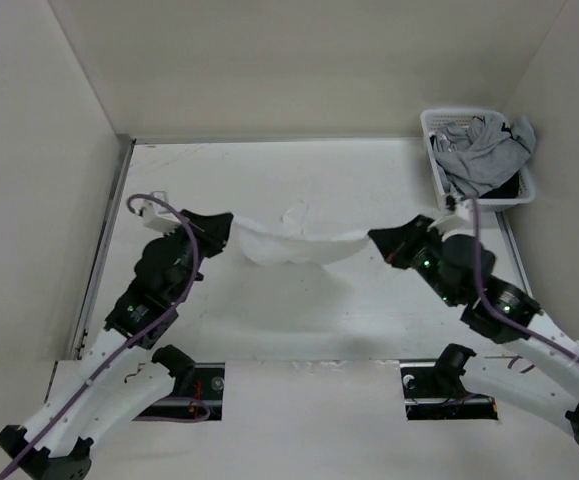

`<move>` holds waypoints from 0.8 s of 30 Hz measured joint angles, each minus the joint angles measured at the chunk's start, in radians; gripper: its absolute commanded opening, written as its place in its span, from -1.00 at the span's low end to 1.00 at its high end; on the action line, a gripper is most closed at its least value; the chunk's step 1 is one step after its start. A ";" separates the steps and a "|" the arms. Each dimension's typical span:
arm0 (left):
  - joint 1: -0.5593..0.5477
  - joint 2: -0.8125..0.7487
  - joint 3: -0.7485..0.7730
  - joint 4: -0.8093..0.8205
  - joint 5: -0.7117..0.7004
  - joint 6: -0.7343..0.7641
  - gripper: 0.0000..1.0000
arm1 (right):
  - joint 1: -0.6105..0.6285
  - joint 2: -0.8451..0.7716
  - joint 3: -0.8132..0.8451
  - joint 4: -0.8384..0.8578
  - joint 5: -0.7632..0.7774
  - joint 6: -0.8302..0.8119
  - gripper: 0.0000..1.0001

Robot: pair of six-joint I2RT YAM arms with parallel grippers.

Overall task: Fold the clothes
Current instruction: Flatten the tank top out

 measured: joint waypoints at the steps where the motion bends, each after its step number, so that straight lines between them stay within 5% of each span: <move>1: -0.004 -0.012 0.063 0.005 -0.014 0.016 -0.93 | 0.002 -0.004 0.066 -0.008 0.013 -0.028 -1.00; 12: -0.140 0.031 0.449 0.062 -0.176 0.194 -0.91 | 0.037 0.098 0.570 -0.072 0.064 -0.282 -0.99; 17: -0.144 0.064 0.462 0.076 -0.221 0.243 -0.90 | -0.005 0.143 0.583 -0.072 0.027 -0.315 -0.98; 24: 0.052 0.227 0.357 0.143 -0.137 0.172 -0.92 | -0.268 0.279 0.454 -0.006 -0.195 -0.283 -0.98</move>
